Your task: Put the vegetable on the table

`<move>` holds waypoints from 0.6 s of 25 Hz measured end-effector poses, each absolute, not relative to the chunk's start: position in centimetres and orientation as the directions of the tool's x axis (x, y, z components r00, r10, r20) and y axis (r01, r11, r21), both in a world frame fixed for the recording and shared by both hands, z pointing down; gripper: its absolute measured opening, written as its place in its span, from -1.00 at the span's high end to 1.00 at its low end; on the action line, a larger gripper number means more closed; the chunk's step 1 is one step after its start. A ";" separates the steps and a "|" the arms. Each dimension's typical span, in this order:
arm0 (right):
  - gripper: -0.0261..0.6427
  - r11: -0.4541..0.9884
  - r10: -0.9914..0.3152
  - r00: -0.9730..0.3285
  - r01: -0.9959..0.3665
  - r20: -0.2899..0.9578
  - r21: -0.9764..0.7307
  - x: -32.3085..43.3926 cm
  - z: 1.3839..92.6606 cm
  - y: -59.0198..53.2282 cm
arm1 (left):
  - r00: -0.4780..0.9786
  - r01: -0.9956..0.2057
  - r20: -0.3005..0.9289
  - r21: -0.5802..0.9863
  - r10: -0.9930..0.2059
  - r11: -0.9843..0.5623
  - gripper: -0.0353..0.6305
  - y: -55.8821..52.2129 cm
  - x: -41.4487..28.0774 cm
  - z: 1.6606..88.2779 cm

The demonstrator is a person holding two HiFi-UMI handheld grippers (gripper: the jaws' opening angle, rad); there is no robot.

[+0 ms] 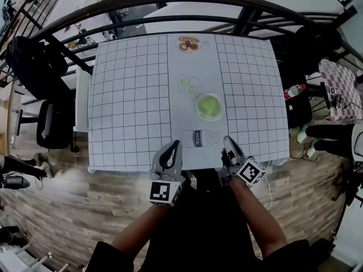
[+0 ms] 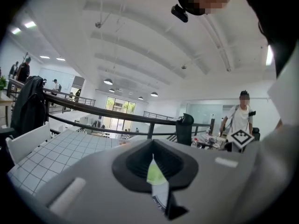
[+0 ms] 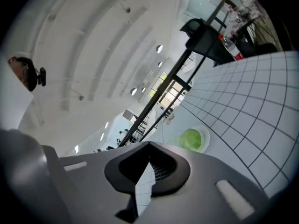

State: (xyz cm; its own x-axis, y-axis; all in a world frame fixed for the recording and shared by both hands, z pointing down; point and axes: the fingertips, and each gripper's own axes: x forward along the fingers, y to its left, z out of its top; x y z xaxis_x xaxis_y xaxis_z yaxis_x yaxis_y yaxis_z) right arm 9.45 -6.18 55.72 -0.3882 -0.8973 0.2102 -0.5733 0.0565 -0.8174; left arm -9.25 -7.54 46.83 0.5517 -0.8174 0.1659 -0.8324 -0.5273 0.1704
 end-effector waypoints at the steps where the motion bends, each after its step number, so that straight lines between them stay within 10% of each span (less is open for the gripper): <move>1: 0.93 0.079 -0.898 -0.385 -0.614 0.211 -0.785 9.1 54.7 -5.7 | 0.561 -0.826 0.166 0.181 -0.811 -0.534 0.87 -7.1 -9.2 46.8; 15: 0.92 0.339 -0.901 -0.398 -0.895 0.175 -0.288 4.2 44.0 -1.2 | 0.563 -0.823 0.084 0.148 -0.822 -0.549 0.87 -2.8 -8.2 42.5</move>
State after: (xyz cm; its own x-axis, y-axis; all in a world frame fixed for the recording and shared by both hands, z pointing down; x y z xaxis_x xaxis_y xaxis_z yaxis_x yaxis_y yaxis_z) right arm 4.24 -1.23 43.97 -0.3978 -0.9006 0.1753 -0.8954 0.3394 -0.2880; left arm -8.17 -2.78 42.47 0.5635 -0.8219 0.0837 -0.8227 -0.5490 0.1476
